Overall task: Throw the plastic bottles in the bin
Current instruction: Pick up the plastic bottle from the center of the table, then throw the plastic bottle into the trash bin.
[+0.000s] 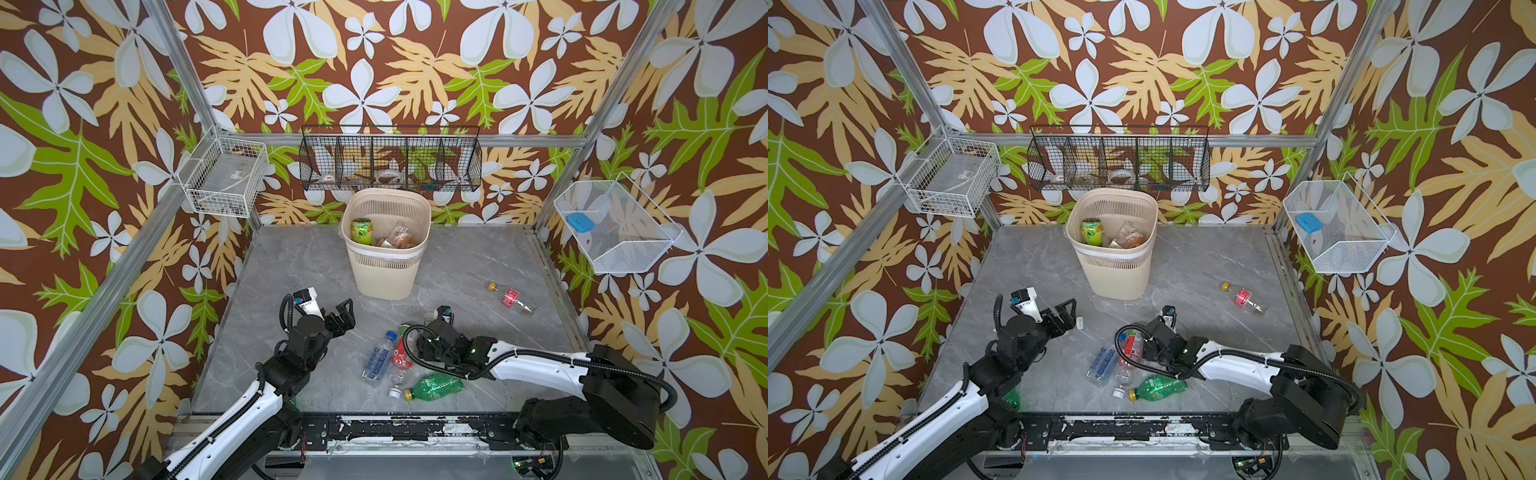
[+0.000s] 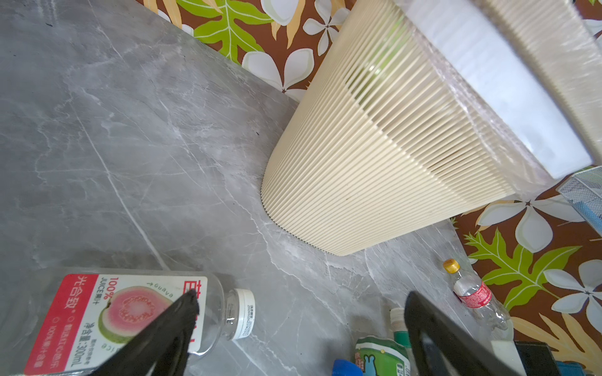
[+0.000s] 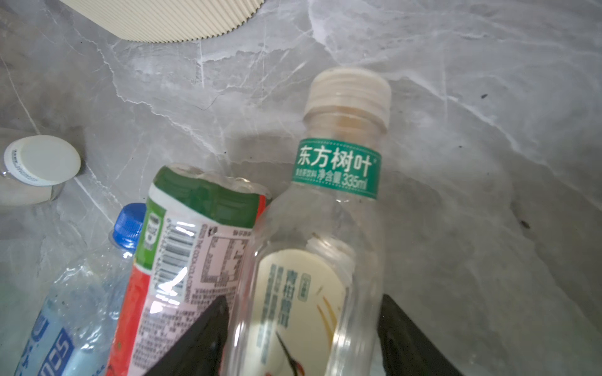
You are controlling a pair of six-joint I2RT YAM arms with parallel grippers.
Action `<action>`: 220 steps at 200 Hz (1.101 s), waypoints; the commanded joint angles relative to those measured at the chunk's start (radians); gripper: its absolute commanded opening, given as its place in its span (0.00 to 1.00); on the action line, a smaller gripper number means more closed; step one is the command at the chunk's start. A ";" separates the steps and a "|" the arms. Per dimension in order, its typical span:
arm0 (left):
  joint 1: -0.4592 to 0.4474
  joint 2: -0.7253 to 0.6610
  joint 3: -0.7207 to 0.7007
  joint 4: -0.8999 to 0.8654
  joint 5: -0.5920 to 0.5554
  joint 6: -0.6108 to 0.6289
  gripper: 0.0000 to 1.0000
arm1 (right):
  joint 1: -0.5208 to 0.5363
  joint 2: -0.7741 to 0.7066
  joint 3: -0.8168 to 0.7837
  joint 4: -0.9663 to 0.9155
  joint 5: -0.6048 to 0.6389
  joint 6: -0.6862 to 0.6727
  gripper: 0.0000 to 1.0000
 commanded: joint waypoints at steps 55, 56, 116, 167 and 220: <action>0.002 0.005 0.012 -0.013 -0.024 -0.005 1.00 | -0.036 0.016 0.011 0.049 0.000 -0.036 0.59; 0.002 0.005 0.012 -0.013 -0.025 -0.006 1.00 | -0.036 0.016 0.011 0.048 0.001 -0.038 0.58; 0.002 0.033 -0.003 -0.008 -0.035 -0.012 1.00 | -0.074 -0.157 0.065 -0.061 0.106 -0.134 0.56; 0.002 0.014 -0.025 -0.018 -0.034 -0.027 1.00 | -0.100 -0.269 0.332 -0.135 0.196 -0.365 0.56; 0.002 -0.035 -0.045 -0.045 -0.042 -0.044 1.00 | -0.141 -0.071 0.709 -0.047 0.128 -0.562 0.57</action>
